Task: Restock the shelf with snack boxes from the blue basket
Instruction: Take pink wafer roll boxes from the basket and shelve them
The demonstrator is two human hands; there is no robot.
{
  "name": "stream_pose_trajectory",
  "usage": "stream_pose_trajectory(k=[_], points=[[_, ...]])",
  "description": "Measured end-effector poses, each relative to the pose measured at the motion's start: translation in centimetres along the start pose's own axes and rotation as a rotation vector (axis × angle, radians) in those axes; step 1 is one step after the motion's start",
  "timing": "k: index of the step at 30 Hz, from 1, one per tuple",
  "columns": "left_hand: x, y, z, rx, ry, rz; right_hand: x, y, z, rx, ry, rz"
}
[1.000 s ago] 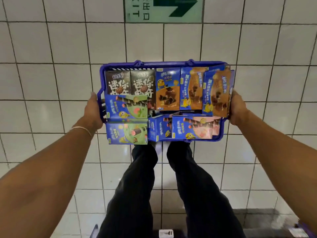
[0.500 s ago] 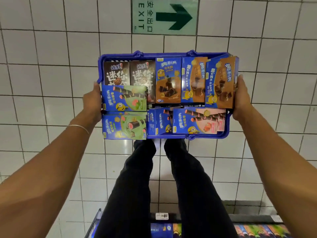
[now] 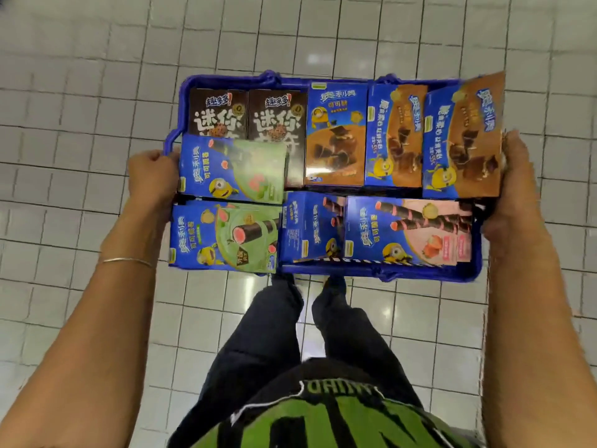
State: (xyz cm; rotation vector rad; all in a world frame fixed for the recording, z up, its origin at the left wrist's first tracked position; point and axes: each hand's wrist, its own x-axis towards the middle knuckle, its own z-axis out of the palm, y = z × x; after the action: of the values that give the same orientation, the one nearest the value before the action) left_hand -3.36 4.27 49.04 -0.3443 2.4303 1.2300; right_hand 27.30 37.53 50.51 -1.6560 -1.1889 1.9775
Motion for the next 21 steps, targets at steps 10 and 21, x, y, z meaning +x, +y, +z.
stream_pose_trajectory(k=[10, 21], points=[[5.7, 10.9, -2.2, -0.137, 0.037, -0.022, 2.0, -12.1, 7.1, -0.080, 0.077, -0.042], [24.2, 26.0, -2.3, -0.108, -0.052, 0.025, 11.7, -24.1, 24.1, -0.082, 0.136, -0.050]])
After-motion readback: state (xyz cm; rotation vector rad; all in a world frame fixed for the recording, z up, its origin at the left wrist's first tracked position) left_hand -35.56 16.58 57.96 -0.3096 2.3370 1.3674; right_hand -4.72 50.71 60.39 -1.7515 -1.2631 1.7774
